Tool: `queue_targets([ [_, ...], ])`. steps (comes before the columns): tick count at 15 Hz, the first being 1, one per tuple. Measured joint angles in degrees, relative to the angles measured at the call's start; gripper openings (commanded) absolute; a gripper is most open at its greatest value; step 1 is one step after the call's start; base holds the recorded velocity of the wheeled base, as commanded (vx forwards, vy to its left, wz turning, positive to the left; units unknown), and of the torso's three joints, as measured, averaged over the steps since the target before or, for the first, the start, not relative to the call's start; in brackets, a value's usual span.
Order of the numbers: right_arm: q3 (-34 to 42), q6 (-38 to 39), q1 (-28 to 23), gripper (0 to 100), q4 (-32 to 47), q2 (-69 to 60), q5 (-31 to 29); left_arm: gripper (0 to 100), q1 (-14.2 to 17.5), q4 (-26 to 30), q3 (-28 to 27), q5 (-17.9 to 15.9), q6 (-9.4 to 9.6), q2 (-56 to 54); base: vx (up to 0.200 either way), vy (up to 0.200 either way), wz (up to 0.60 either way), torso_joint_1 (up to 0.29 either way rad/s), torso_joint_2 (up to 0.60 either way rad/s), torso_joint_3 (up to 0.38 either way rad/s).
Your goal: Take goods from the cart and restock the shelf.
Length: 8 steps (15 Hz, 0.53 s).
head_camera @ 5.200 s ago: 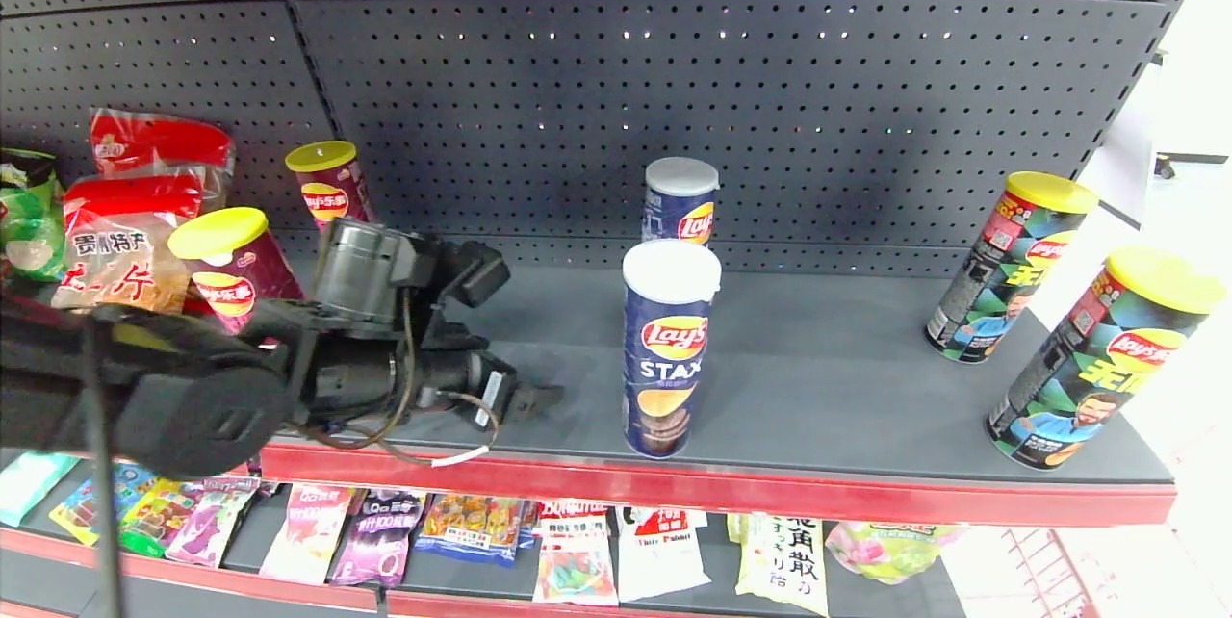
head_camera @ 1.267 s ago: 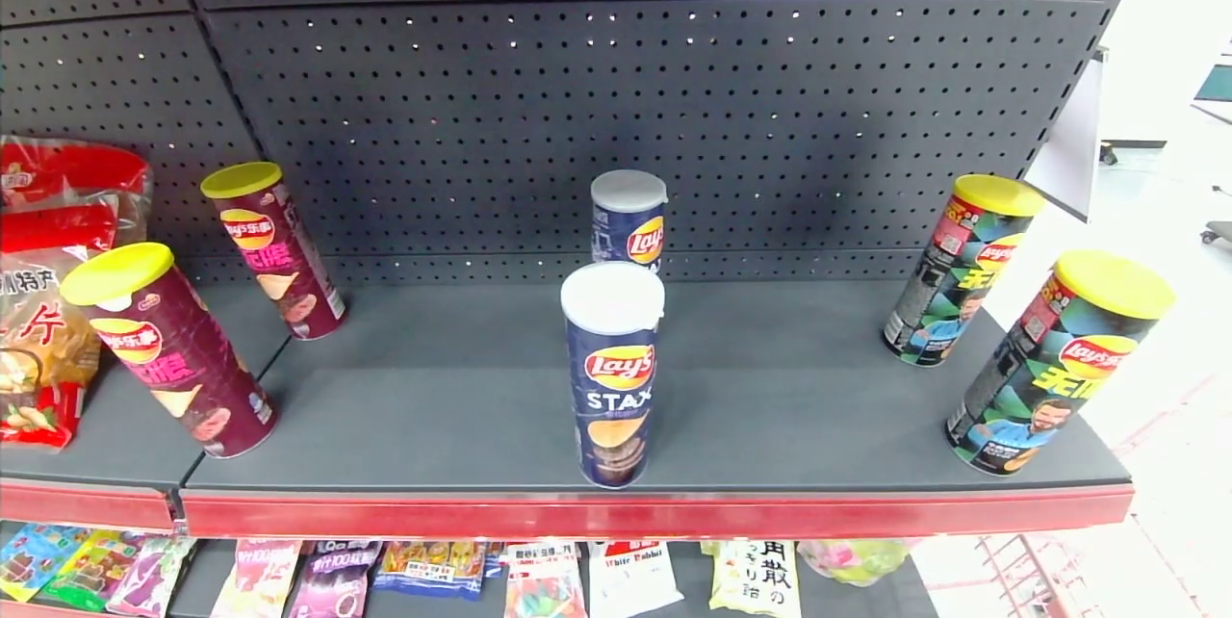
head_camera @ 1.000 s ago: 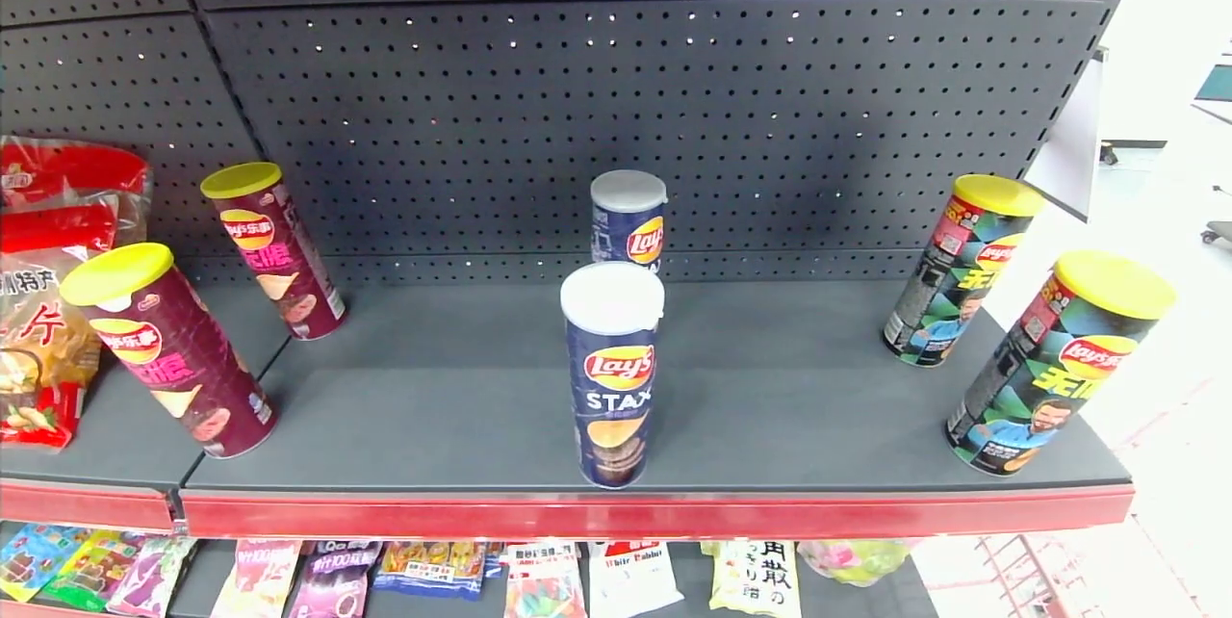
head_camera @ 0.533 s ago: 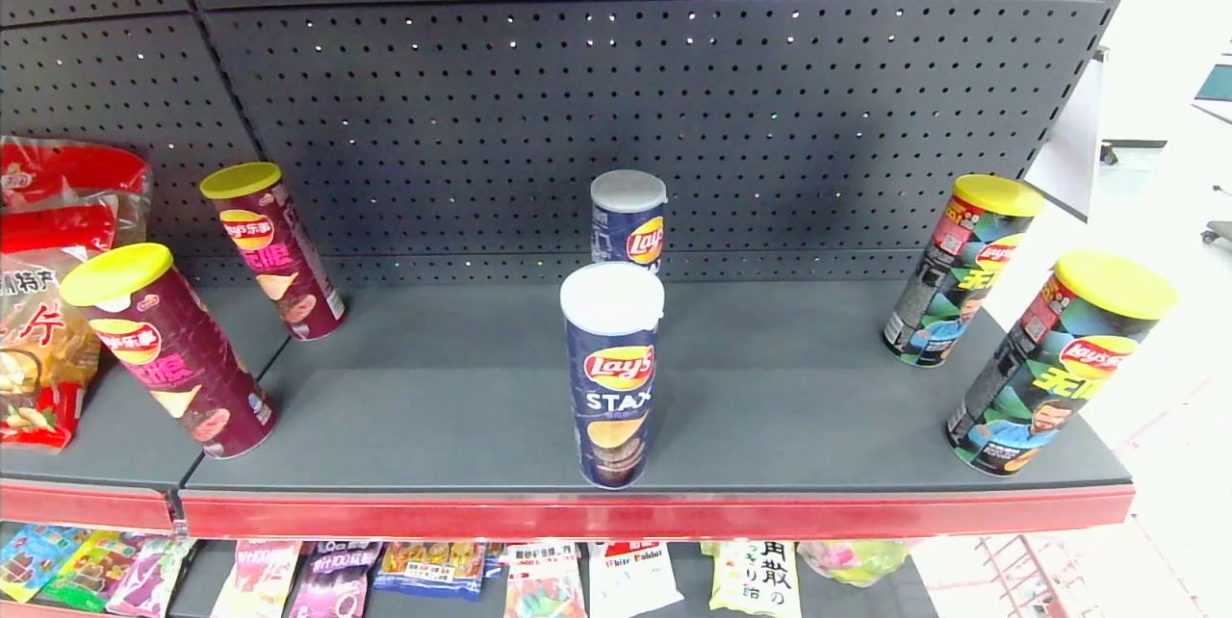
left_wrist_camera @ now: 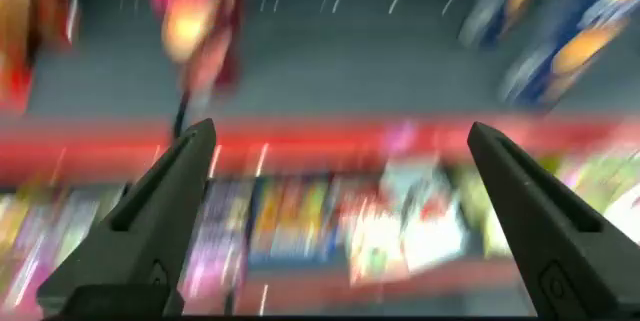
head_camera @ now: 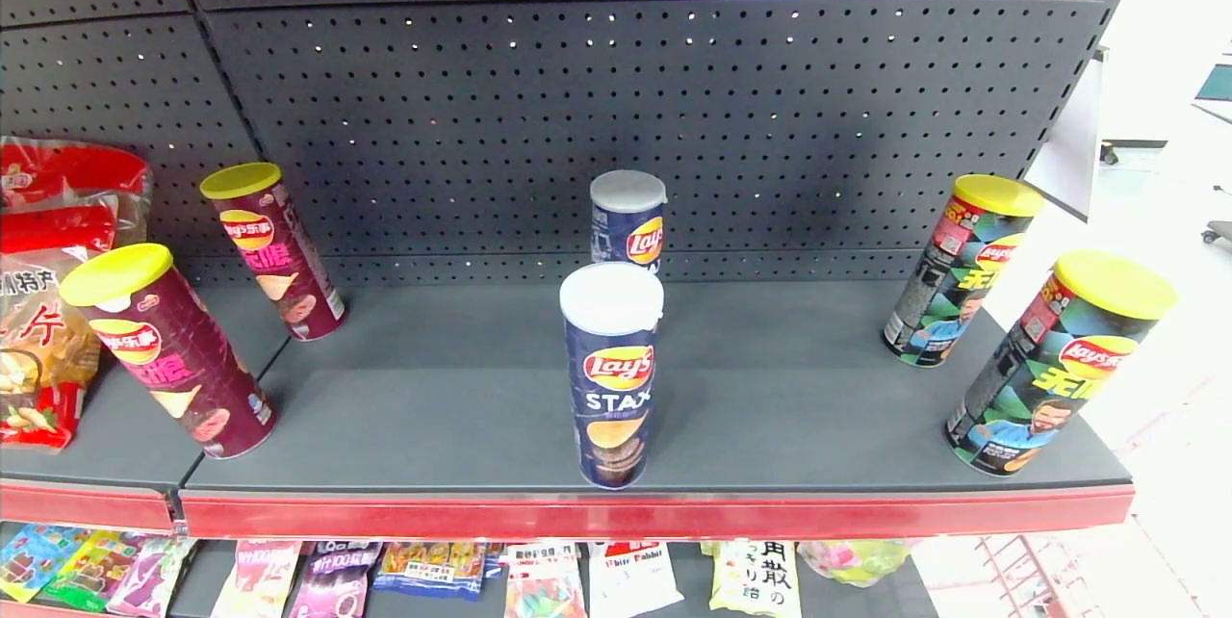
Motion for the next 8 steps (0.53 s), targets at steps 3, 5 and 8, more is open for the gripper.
queue_targets([
  [3,-0.1,0.2,0.3,100,0.2,0.0,1.9,100,-0.3,-1.1,2.8,14.6,2.07,-1.3,0.0,0.0,0.0,0.0,0.0,0.0],
  [5,-0.3,0.2,1.1,100,0.2,0.0,2.3,100,-0.4,-0.8,3.3,11.2,3.1,-1.6,0.0,0.0,0.0,0.0,0.0,0.0],
  [8,-1.7,0.2,3.5,100,0.1,0.0,2.3,100,-0.5,2.9,3.4,5.6,5.08,-1.7,0.0,0.0,0.0,0.0,0.0,0.0],
])
